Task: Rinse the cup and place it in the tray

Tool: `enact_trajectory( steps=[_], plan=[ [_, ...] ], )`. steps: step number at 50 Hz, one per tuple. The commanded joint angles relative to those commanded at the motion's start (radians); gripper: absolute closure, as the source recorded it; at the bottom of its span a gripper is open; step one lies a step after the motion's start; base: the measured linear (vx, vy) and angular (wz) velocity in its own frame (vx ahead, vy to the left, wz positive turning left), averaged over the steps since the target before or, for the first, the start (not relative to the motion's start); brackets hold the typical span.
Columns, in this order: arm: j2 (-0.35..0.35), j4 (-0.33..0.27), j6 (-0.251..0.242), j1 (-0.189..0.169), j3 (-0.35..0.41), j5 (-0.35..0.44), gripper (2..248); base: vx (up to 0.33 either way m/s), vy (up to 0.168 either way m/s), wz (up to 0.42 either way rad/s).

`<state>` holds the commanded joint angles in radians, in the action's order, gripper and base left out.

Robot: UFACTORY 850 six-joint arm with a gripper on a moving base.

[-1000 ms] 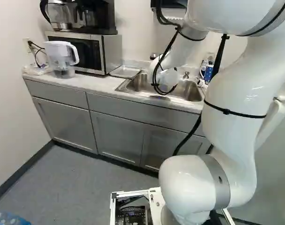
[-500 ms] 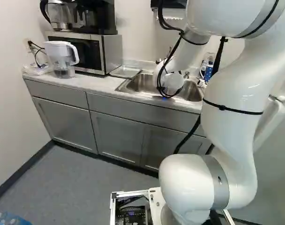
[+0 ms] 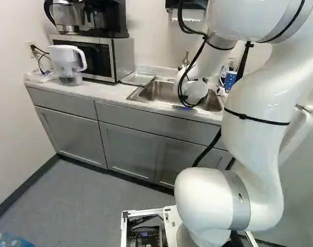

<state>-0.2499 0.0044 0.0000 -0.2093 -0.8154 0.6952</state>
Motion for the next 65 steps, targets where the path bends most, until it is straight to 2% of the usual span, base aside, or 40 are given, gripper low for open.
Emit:
enact_trajectory(
  steps=[65],
  plan=[
    [0.0, 0.0, 0.0, 0.0, 0.0, 0.0, 124, 0.0, 0.0, 0.0]
  ],
)
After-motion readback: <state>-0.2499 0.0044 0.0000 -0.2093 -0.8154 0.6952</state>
